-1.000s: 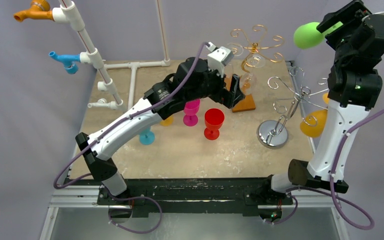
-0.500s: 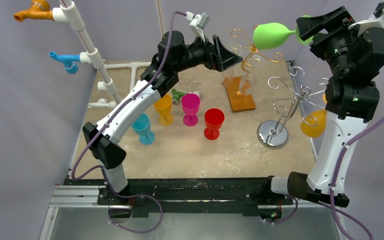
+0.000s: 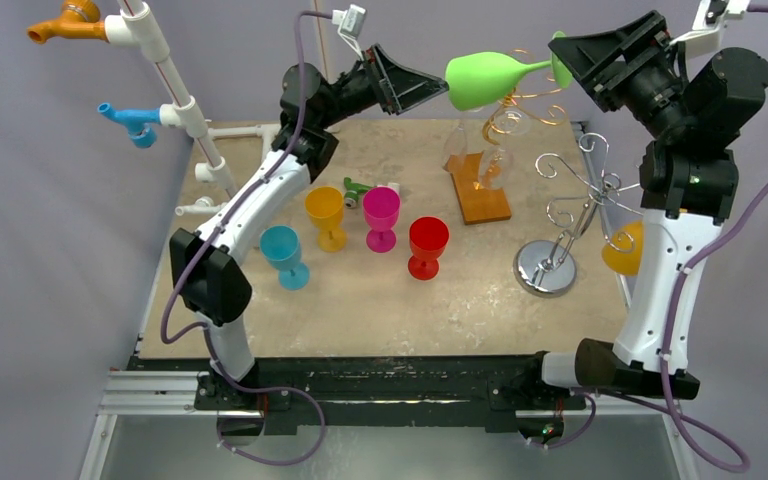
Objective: Take the wine glass off the wine glass rack
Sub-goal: Place the wine glass at the center of the board.
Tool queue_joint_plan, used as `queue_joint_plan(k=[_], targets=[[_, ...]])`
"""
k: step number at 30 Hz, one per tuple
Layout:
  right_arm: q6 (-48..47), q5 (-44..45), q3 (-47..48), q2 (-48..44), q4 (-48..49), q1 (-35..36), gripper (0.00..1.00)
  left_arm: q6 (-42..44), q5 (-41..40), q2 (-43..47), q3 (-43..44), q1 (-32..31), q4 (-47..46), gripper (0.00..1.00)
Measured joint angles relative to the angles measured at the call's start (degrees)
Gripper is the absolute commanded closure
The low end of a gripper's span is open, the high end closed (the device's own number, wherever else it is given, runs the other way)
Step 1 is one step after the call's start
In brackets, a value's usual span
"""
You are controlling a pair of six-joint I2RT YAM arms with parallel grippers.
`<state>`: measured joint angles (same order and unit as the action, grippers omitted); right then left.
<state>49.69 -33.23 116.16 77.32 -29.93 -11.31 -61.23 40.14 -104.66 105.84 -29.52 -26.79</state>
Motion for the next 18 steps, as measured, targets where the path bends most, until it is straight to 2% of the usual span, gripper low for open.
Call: queue_joint_plan(k=[5,9,18], targets=[[2.73,-4.28,-2.8,0.72,3.06,0.0,0.58,-6.95,2.43,-1.16,-0.63,-0.09,-8.24,0.28],[3.78,-6.1,-3.58,1.2,4.57,0.0,0.58,-11.67,3.76,-1.73,-2.25,-0.13,-13.79,0.47],[6.19,-10.12,-7.72,0.39,9.4,0.0,0.58,-19.74,4.76,-1.73,-7.19,-0.13,-22.12,0.83]])
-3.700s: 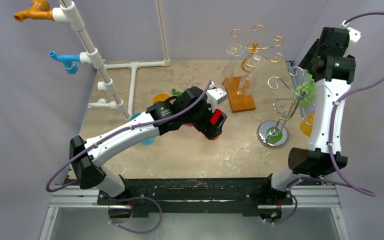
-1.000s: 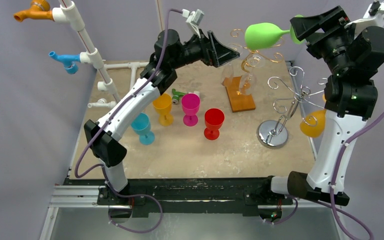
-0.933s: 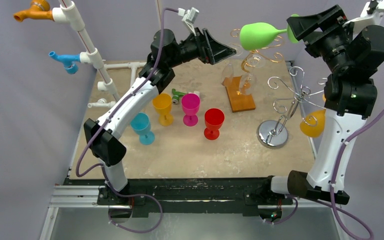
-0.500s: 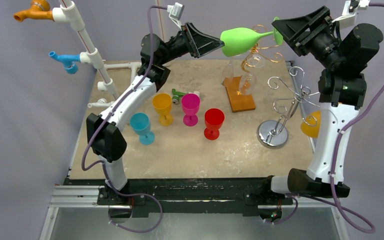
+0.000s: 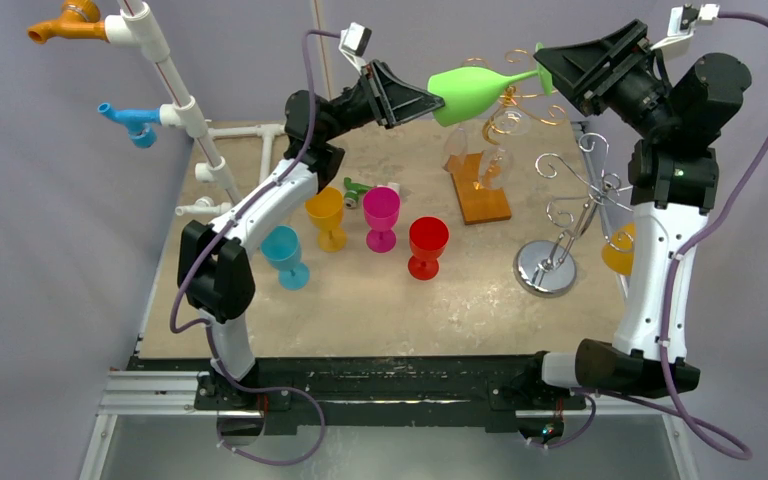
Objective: Take the wine glass off the wine glass rack
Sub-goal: Place the wine glass at the center of the board.
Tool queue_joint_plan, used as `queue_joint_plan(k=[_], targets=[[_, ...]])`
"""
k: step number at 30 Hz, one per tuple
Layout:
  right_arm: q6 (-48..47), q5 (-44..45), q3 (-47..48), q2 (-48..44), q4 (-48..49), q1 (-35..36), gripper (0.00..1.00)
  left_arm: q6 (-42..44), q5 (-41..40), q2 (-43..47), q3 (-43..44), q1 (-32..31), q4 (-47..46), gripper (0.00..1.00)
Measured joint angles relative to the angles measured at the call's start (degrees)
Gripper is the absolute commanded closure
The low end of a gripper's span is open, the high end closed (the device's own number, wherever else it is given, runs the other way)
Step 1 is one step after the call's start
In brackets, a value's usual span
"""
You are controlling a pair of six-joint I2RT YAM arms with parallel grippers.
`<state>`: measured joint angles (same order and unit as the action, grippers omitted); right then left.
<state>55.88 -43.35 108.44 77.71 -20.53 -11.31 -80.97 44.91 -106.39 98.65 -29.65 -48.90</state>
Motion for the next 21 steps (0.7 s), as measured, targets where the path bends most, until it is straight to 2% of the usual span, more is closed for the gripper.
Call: queue_joint_plan(k=[2,5,10,12,21], targets=[[0.24,-0.39,-1.66,-0.61,1.03,0.0,0.57,-0.92,-0.02,0.11,-1.22,-0.07,-0.44,0.98],[0.48,-0.79,-4.79,-2.01,2.19,-0.35,0.51,-1.77,0.17,0.83,-3.15,-0.48,-1.27,1.0],[2.47,-1.18,-9.38,-5.03,3.43,-0.76,0.09,1.9,-0.83,6.67,-7.41,-2.01,3.45,1.0],[2.01,-0.87,-10.62,-7.02,3.48,-0.76,0.02,4.83,-1.44,9.99,-8.94,-2.47,7.76,1.0],[-7.91,1.49,-12.37,-15.8,-4.63,-0.26,0.01,24.09,-9.97,29.05,-10.1,-7.48,36.5,1.0]])
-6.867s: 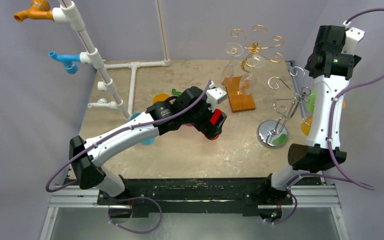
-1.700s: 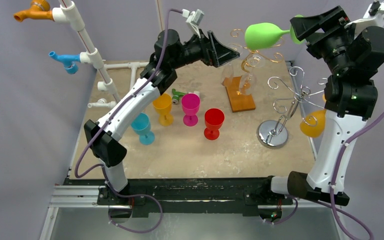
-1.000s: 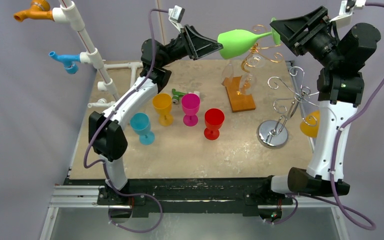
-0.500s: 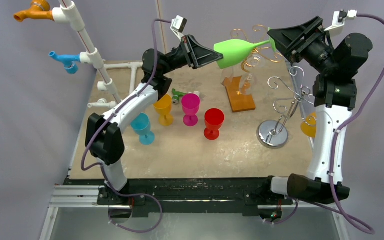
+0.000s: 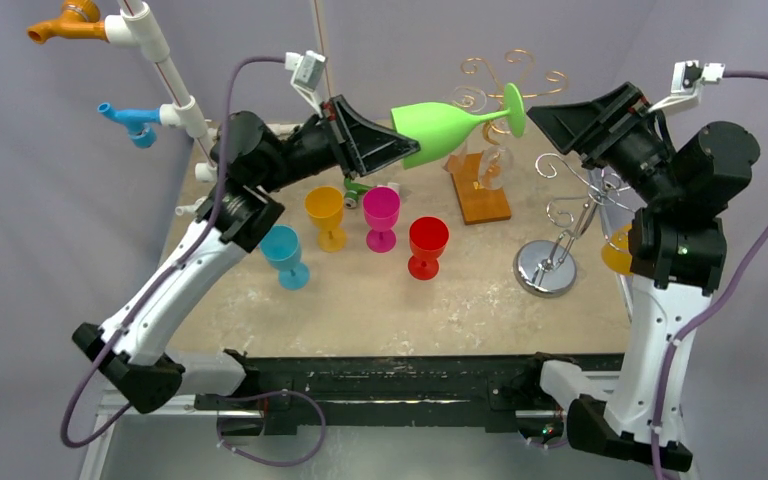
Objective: Take the wine glass off the wine glass rack
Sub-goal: Place the wine glass at the center of the board.
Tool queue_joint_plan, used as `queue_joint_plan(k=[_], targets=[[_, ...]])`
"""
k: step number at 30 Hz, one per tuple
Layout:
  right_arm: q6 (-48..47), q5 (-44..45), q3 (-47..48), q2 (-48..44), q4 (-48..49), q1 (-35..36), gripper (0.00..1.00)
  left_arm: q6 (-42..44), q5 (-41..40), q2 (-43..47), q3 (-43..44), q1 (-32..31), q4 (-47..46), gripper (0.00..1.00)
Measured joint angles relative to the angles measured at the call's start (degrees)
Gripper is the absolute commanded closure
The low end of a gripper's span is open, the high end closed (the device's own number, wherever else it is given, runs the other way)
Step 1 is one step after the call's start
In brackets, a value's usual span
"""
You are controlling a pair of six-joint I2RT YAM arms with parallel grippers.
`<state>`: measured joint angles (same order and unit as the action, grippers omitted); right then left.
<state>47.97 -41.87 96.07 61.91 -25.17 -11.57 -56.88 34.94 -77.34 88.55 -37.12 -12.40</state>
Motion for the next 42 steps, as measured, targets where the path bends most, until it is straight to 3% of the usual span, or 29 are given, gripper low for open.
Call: queue_joint_plan(k=[10,15,21,30,36,42], targets=[[-9.7,6.93,-5.97,-11.13,-10.82,-0.07,0.01,16.04,-13.9,15.23,-1.05,-0.42,40.24,1.0],[-13.11,8.2,-7.56,-12.59,-13.88,-0.07,0.01,21.05,-22.67,18.21,-2.27,-0.94,58.77,1.0],[-15.08,8.39,-9.11,-12.26,-15.91,0.59,0.01,24.04,-33.09,17.62,-9.14,-3.61,72.83,1.0],[-18.08,14.64,-7.13,-8.96,-18.67,9.7,0.01,26.73,-43.45,8.81,-16.83,-7.69,77.66,1.0],[-19.67,21.73,-5.16,-6.82,-20.5,18.08,0.01,28.41,-45.86,5.09,-17.57,-7.69,75.17,1.0],[-19.69,26.4,-5.18,-7.61,-21.0,21.33,0.01,29.83,-46.56,1.05,-17.57,-7.69,72.52,1.0]])
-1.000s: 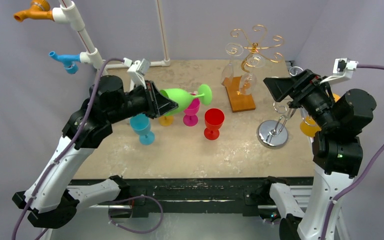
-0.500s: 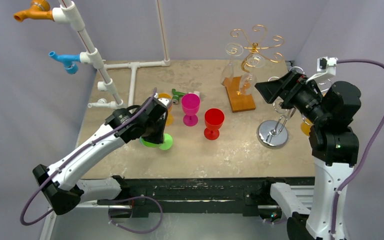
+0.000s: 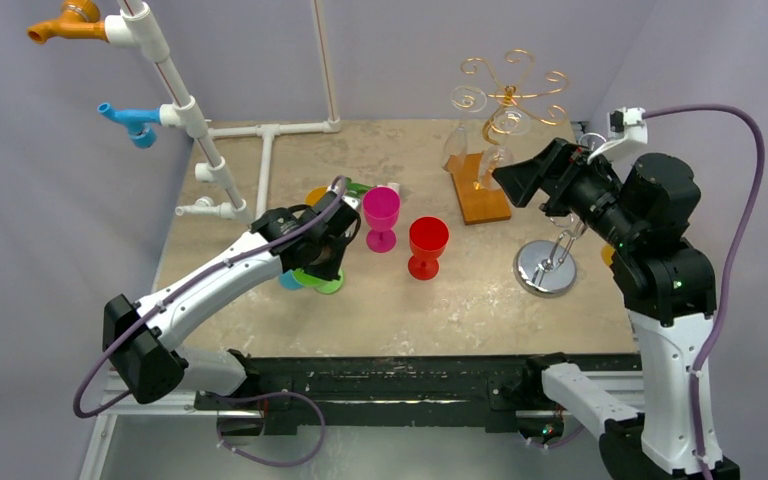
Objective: Take the wine glass off the wine glass rack
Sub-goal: Place the wine glass at the center of the board.
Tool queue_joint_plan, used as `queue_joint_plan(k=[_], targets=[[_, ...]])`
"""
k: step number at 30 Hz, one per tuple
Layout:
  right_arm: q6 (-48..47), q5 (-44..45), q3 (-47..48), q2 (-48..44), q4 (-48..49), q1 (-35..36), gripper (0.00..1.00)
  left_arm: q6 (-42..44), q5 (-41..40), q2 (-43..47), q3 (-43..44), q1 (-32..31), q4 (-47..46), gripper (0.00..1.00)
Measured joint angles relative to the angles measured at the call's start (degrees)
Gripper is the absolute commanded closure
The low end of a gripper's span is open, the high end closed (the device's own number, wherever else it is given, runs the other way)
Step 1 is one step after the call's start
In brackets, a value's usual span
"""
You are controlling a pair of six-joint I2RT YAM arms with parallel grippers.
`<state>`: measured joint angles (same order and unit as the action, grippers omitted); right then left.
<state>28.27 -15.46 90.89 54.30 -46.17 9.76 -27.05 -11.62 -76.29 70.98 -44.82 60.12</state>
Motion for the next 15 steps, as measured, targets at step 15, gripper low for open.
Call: queue_joint_plan(k=[15], targets=[[0.07,9.35,-1.42,-7.67,-0.9,1.6,0.01,1.42,-0.79,-4.0,1.2,-0.26,-3.3,0.81]])
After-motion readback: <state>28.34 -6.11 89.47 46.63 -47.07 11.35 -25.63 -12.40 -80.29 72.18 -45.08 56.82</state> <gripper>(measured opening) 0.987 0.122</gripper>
